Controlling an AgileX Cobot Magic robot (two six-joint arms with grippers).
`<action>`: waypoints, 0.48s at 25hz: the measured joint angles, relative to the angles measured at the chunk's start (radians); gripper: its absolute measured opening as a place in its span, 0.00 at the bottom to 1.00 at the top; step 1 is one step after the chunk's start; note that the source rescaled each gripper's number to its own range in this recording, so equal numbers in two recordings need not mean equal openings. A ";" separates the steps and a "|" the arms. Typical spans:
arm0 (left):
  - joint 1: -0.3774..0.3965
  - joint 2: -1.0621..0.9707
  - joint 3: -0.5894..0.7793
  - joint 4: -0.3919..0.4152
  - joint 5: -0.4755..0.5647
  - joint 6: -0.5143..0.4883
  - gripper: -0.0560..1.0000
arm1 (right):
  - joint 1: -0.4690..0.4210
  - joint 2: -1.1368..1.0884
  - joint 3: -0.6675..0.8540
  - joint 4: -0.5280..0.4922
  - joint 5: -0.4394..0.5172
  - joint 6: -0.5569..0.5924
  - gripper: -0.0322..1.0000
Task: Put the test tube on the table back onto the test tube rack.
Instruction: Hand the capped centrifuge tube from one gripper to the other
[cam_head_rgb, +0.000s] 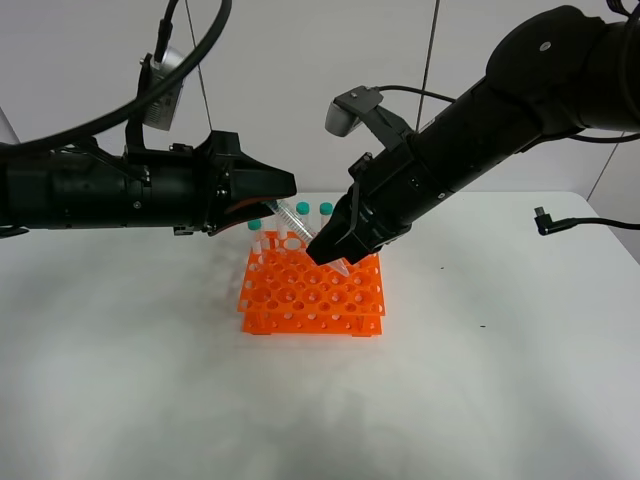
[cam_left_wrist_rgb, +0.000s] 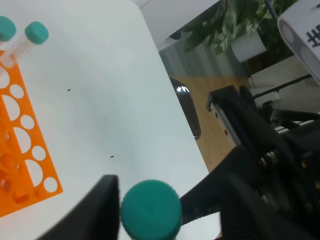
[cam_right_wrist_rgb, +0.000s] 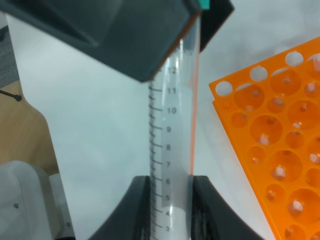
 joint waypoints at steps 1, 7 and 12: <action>0.000 0.000 0.000 -0.001 -0.002 0.000 0.28 | 0.000 0.000 0.000 0.000 0.000 0.002 0.07; 0.001 0.000 0.000 -0.003 -0.006 0.000 0.05 | 0.000 0.000 0.000 0.002 0.000 0.003 0.07; 0.001 0.000 0.000 -0.006 -0.006 0.000 0.05 | 0.000 0.000 0.000 0.002 -0.006 0.003 0.07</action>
